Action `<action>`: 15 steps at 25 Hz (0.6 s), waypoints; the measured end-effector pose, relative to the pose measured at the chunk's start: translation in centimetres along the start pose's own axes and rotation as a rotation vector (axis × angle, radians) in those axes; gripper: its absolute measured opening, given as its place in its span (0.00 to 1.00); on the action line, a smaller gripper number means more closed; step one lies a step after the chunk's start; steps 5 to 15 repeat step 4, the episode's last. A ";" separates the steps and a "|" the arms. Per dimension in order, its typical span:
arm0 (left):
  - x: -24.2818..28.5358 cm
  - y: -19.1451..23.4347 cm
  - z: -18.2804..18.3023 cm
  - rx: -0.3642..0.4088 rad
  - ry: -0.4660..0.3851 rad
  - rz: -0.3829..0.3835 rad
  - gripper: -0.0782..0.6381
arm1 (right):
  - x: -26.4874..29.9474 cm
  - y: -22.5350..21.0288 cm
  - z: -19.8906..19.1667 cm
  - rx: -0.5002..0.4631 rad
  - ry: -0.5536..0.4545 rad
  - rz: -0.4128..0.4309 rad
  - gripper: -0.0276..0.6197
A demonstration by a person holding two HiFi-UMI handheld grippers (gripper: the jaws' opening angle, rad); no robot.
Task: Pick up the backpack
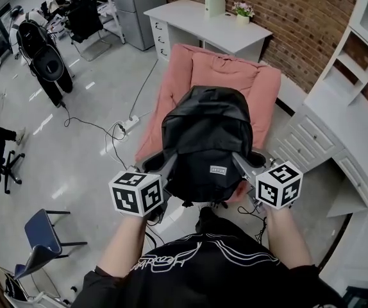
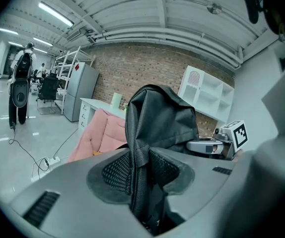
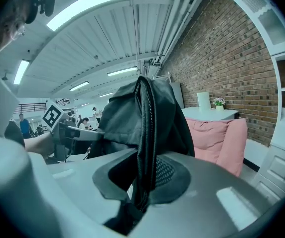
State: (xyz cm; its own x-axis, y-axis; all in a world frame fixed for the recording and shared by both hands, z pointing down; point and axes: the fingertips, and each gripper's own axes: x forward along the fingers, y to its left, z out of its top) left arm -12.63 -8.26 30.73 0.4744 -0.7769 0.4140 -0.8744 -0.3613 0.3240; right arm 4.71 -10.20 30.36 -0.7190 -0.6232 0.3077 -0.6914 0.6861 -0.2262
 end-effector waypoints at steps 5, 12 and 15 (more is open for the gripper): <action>0.3 -0.5 0.1 0.005 0.002 -0.011 0.27 | -0.4 -0.4 0.1 -0.002 -0.008 -0.006 0.12; 0.3 -0.5 0.1 0.005 0.002 -0.011 0.27 | -0.4 -0.4 0.1 -0.002 -0.008 -0.006 0.12; 0.3 -0.5 0.1 0.005 0.002 -0.011 0.27 | -0.4 -0.4 0.1 -0.002 -0.008 -0.006 0.12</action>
